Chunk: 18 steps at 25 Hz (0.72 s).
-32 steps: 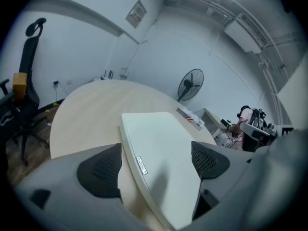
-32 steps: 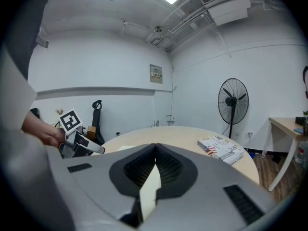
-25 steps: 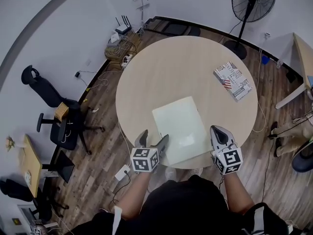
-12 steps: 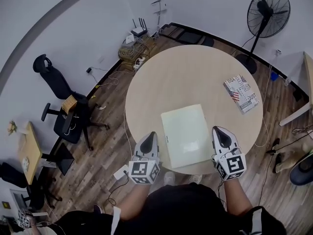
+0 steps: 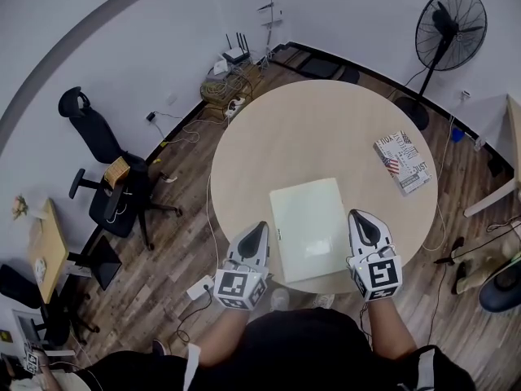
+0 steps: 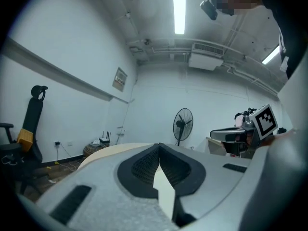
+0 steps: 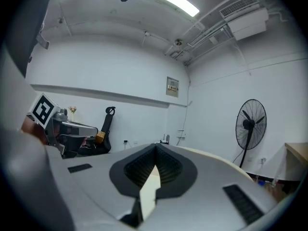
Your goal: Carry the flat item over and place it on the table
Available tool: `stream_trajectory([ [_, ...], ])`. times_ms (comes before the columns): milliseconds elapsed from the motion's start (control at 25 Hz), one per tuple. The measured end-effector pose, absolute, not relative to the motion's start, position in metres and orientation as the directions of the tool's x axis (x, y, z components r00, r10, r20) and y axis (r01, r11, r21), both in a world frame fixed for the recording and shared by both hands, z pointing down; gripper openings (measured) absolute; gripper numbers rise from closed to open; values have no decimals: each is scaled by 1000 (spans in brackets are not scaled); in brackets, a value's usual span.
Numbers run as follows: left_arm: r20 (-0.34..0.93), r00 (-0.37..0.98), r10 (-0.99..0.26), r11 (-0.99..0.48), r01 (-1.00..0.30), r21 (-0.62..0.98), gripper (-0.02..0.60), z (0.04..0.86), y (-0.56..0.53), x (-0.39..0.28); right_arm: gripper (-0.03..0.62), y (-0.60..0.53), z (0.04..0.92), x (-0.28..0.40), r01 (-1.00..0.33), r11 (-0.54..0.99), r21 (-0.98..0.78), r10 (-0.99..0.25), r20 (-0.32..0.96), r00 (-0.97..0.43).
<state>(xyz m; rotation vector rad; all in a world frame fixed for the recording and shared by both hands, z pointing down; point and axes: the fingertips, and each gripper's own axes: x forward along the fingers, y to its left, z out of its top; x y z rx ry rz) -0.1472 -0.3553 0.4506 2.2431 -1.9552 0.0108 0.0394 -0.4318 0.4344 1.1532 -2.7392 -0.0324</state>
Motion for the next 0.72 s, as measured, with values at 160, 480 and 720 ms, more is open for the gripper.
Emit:
stream_trajectory([
  [160, 127, 135, -983, -121, -986, 117, 7, 455, -355, -150, -3, -428, 434, 36, -685, 724, 76, -688, 143, -711],
  [480, 150, 118, -982, -102, -989, 111, 8, 460, -361, -152, -3, -422, 433, 36, -674, 718, 176, -696, 156, -701],
  [720, 167, 133, -977, -114, -986, 120, 8, 463, -354, -152, -3, -416, 431, 33, -671, 718, 185, -695, 160, -701],
])
